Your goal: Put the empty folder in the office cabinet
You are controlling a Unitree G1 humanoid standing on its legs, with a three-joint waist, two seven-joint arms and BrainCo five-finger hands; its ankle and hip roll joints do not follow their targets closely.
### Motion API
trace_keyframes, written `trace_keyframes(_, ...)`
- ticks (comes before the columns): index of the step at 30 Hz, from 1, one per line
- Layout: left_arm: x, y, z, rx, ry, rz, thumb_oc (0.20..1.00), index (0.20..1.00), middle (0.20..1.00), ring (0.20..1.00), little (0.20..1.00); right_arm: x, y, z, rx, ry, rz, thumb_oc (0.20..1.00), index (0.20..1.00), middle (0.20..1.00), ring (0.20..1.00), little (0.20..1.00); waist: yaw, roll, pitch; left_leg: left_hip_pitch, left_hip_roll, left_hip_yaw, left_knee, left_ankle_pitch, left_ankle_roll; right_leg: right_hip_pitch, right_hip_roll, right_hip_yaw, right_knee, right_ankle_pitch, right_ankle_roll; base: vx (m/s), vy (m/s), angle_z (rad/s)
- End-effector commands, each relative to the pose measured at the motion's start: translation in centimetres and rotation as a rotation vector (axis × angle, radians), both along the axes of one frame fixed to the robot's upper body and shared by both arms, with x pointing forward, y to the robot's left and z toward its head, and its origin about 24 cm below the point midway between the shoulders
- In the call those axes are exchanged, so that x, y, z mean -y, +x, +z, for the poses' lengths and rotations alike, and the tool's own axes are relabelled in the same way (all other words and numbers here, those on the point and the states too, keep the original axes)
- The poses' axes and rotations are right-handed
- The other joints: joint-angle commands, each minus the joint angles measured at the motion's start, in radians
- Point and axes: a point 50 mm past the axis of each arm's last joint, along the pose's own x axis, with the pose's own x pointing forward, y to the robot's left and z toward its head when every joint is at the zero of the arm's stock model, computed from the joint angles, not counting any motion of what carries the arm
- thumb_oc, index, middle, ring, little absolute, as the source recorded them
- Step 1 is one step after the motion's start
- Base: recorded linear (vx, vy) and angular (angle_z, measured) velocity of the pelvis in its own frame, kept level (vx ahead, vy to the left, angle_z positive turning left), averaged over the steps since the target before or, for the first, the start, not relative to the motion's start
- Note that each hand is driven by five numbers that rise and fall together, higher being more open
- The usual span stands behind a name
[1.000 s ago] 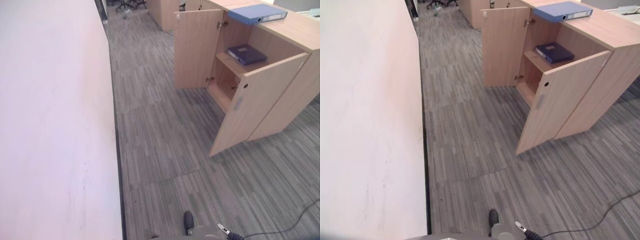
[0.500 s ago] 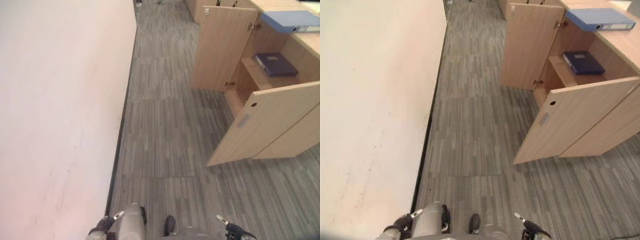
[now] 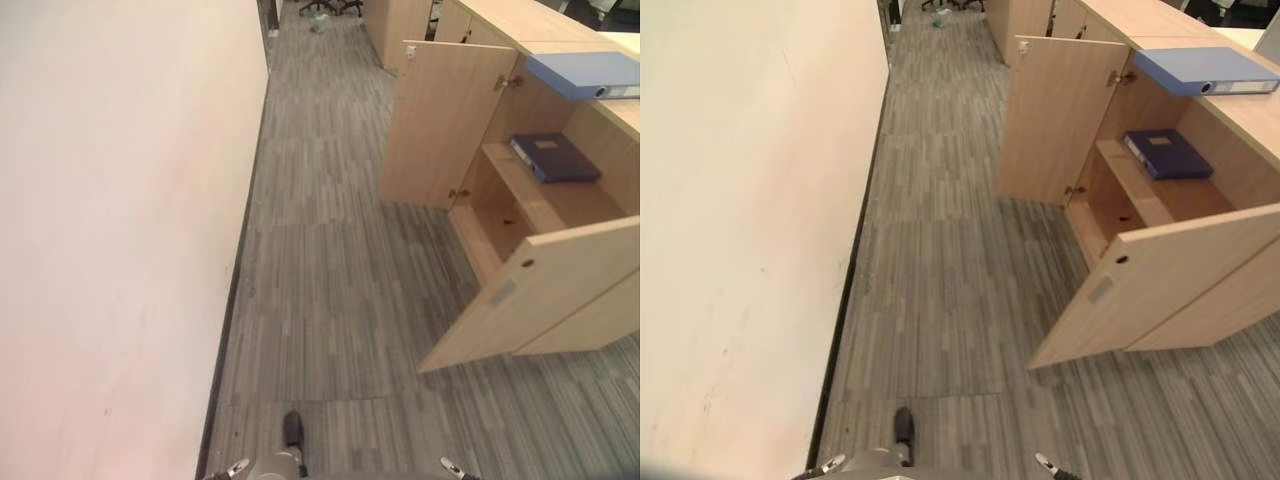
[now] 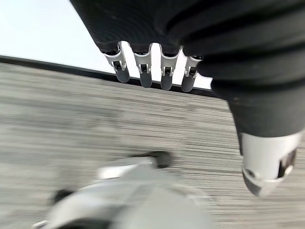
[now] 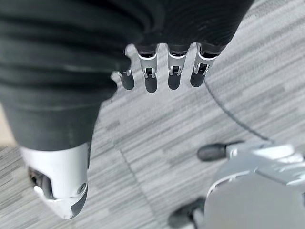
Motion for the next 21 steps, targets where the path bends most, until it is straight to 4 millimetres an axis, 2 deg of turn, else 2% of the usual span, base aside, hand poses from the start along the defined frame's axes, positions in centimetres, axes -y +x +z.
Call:
trace_keyframes(1, -1.0, -0.6, 0.2, -0.007, 0.045, -0.027, 1.000, 1.000, 1.000, 1.000, 1.000, -0.1, 1.0, 0.1, 0.037, -0.002, 0.063, 1.000, 1.000, 1.000, 1.000, 1.000, 0.024, 0.005, -0.016, -0.020, 0.029, -0.015, 0.017, -0.072, -0.100, -0.078, -0.190, 0.013, 0.092, 0.064, 0.118, 0.10, 0.170, 0.08)
trace_keyframes(2, -1.0, -0.6, 0.2, -0.007, 0.045, -0.027, 1.000, 1.000, 1.000, 1.000, 1.000, -0.1, 1.0, 0.1, 0.037, -0.002, 0.063, 1.000, 1.000, 1.000, 1.000, 1.000, 0.024, 0.005, -0.016, -0.020, 0.029, -0.015, 0.017, -0.072, -0.100, -0.078, -0.190, 0.013, 0.092, 0.064, 0.118, 0.22, 0.473, 0.23)
trace_keyframes(3, -1.2, -0.2, 0.3, -0.006, 0.055, -0.058, 1.000, 1.000, 1.000, 1.000, 1.000, -0.5, 2.3, 0.2, 0.066, 0.002, 0.115, 1.000, 1.000, 1.000, 1.000, 1.000, 0.029, 0.009, -0.011, 0.026, -0.028, -0.030, 0.017, -0.118, -0.062, -0.152, -0.254, 0.004, 0.297, 0.129, 0.133, 0.19, 0.545, 0.22)
trace_keyframes(4, -1.1, 0.1, 0.3, -0.005, 0.055, -0.076, 1.000, 1.000, 1.000, 1.000, 1.000, -0.7, 3.4, 0.4, 0.101, 0.004, 0.145, 1.000, 1.000, 1.000, 1.000, 1.000, 0.030, 0.019, 0.004, 0.055, -0.063, -0.041, 0.017, -0.143, -0.028, -0.219, -0.301, 0.004, 0.472, 0.244, 0.123, 0.23, 0.665, 0.20)
trace_keyframes(5, -1.1, 0.2, 0.3, -0.008, 0.057, -0.092, 1.000, 1.000, 1.000, 1.000, 1.000, -1.0, 4.3, 0.5, 0.122, 0.007, 0.170, 1.000, 1.000, 1.000, 1.000, 1.000, 0.028, 0.023, 0.018, 0.074, -0.078, -0.049, 0.017, -0.157, -0.016, -0.234, -0.320, -0.008, 0.543, 0.268, 0.109, 0.18, 0.422, 0.02)
trace_keyframes(8, -1.3, -0.3, 0.3, -0.032, 0.061, -0.106, 1.000, 1.000, 1.000, 1.000, 1.000, -1.9, 5.3, 0.6, 0.153, 0.021, 0.228, 1.000, 1.000, 1.000, 1.000, 1.000, 0.032, 0.032, 0.032, 0.123, -0.088, -0.058, 0.017, -0.202, -0.014, -0.294, -0.364, -0.071, 0.643, 0.232, 0.103, 0.16, 0.191, 0.44)
trace_keyframes(9, -1.3, -0.3, 0.3, -0.035, 0.065, -0.116, 1.000, 1.000, 1.000, 1.000, 1.000, -2.0, 5.8, 0.6, 0.165, 0.022, 0.246, 1.000, 1.000, 1.000, 1.000, 1.000, 0.027, 0.041, 0.037, 0.132, -0.083, -0.072, 0.017, -0.202, -0.017, -0.321, -0.340, -0.081, 0.629, 0.196, 0.087, 0.08, 0.053, 0.46)
trace_keyframes(10, -1.1, 0.1, 0.3, -0.031, 0.063, -0.136, 1.000, 1.000, 1.000, 1.000, 1.000, -2.2, 6.3, 0.8, 0.177, 0.023, 0.265, 1.000, 1.000, 1.000, 1.000, 1.000, 0.020, 0.059, 0.045, 0.127, -0.067, -0.086, 0.017, -0.183, -0.018, -0.357, -0.296, -0.098, 0.586, 0.178, 0.057, 0.06, 0.008, 0.53)
trace_keyframes(12, -1.0, 0.2, 0.3, -0.030, 0.061, -0.152, 1.000, 1.000, 1.000, 1.000, 1.000, -2.2, 6.5, 0.8, 0.179, 0.022, 0.267, 1.000, 1.000, 1.000, 1.000, 1.000, 0.014, 0.064, 0.055, 0.137, -0.063, -0.103, 0.017, -0.179, -0.019, -0.350, -0.280, -0.102, 0.544, 0.173, 0.059, 0.07, -0.026, 0.61)
trace_keyframes(13, -0.9, 0.4, 0.3, -0.037, 0.062, -0.187, 1.000, 1.000, 1.000, 1.000, 1.000, -2.2, 6.8, 0.9, 0.186, 0.024, 0.275, 1.000, 1.000, 1.000, 1.000, 1.000, 0.002, 0.064, 0.066, 0.158, -0.060, -0.123, 0.017, -0.183, -0.028, -0.372, -0.227, -0.103, 0.443, 0.166, 0.060, 0.08, -0.035, 0.70)
trace_keyframes(14, -0.9, 0.4, 0.3, -0.037, 0.062, -0.187, 1.000, 1.000, 1.000, 1.000, 1.000, -2.2, 6.8, 0.9, 0.186, 0.024, 0.275, 1.000, 1.000, 1.000, 1.000, 1.000, 0.001, 0.064, 0.068, 0.160, -0.059, -0.124, 0.017, -0.183, -0.029, -0.369, -0.226, -0.104, 0.441, 0.166, 0.060, 0.13, -0.048, 0.65)
trace_keyframes(17, -0.6, 0.5, 0.2, -0.045, 0.059, -0.224, 1.000, 1.000, 1.000, 1.000, 1.000, -2.2, 7.4, 1.1, 0.211, 0.028, 0.246, 1.000, 1.000, 1.000, 1.000, 1.000, -0.022, 0.046, 0.078, 0.189, -0.064, -0.151, 0.017, -0.199, -0.047, -0.388, -0.184, -0.102, 0.218, 0.217, 0.087, 0.14, -0.062, 0.60)
trace_keyframes(18, -0.5, 0.5, 0.2, -0.047, 0.059, -0.234, 1.000, 1.000, 1.000, 1.000, 1.000, -2.1, 7.3, 1.0, 0.208, 0.033, 0.228, 1.000, 1.000, 1.000, 1.000, 1.000, -0.030, 0.027, 0.079, 0.202, -0.073, -0.156, 0.017, -0.209, -0.054, -0.394, -0.171, -0.094, 0.130, 0.264, 0.106, 0.18, -0.084, 0.40)
trace_keyframes(21, -0.7, 0.3, 0.2, -0.059, 0.061, -0.244, 1.000, 1.000, 1.000, 1.000, 1.000, -1.9, 6.6, 0.9, 0.188, 0.037, 0.224, 1.000, 1.000, 1.000, 1.000, 1.000, -0.042, 0.009, 0.078, 0.234, -0.080, -0.176, 0.017, -0.230, -0.056, -0.409, -0.156, -0.080, 0.042, 0.317, 0.128, 0.19, -0.054, 0.23)
